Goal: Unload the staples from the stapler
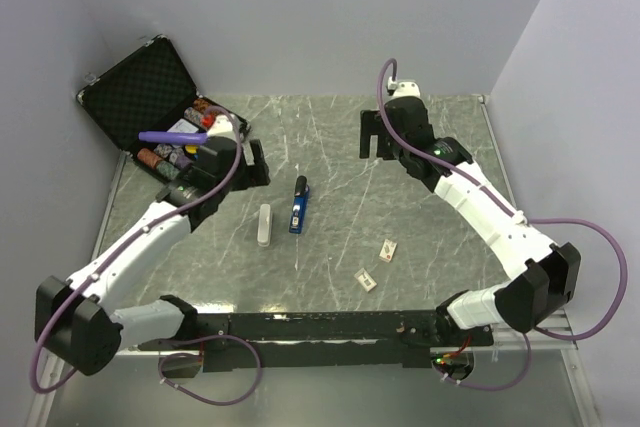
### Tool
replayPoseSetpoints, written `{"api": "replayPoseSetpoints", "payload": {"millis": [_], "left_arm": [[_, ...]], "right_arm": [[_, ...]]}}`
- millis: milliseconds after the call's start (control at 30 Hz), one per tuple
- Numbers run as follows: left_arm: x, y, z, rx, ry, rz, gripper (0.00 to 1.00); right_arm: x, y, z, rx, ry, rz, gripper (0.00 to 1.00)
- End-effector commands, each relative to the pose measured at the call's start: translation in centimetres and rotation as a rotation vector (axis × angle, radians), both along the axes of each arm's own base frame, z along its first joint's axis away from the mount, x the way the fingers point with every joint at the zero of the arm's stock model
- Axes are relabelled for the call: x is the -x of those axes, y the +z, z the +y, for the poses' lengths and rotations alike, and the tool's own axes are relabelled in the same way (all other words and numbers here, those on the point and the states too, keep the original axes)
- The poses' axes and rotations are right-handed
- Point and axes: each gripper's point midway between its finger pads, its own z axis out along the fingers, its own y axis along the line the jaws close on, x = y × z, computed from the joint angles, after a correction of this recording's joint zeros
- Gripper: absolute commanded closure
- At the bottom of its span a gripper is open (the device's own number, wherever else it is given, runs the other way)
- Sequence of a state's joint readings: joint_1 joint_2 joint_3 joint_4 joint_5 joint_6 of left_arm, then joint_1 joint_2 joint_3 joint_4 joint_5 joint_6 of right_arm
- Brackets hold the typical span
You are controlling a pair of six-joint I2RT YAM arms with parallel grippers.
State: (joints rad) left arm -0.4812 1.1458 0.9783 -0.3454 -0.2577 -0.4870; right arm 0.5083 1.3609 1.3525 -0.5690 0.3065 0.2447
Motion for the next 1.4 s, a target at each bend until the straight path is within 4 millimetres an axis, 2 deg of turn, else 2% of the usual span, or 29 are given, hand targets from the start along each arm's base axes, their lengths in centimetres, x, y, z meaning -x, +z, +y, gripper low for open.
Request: {"api": "replayPoseSetpoints", "payload": {"millis": [0, 200, 333, 633, 933, 1200, 1367], "left_arm": [[0.9, -5.3, -0.6, -0.043, 0.018, 0.137, 0.01], [1.1, -10.1, -1.3, -0.159, 0.062, 0.250, 0.01], [1.3, -11.8, -0.9, -0.196, 0.110, 0.274, 0.01], [1.5, -14.6, -2.8, -0.191, 0.017, 0.308, 0.01], [1.6, -16.0, -4.3, -0.213, -0.064, 0.326, 0.05], [1.9, -16.7, -4.0, -0.259, -0.052, 0.339, 0.13], [1.8, -16.9, -4.3, -0.268, -0.060, 0.344, 0.34]], "right_arm": [[0.3, 1.4, 1.5, -0.061, 0.071, -0.040, 0.00], [0.9, 0.8, 2.7, -0.098, 0.129, -0.013, 0.00], [1.1, 0.9, 3.0, -0.109, 0.147, -0.013, 0.00], [1.2, 0.1, 4.0, -0.133, 0.184, 0.017, 0.00], [1.4, 0.0, 4.1, -0.139, 0.191, 0.024, 0.00], [1.4, -0.2, 4.4, -0.148, 0.197, 0.036, 0.00], [1.4, -0.3, 4.5, -0.148, 0.198, 0.041, 0.00]]}}
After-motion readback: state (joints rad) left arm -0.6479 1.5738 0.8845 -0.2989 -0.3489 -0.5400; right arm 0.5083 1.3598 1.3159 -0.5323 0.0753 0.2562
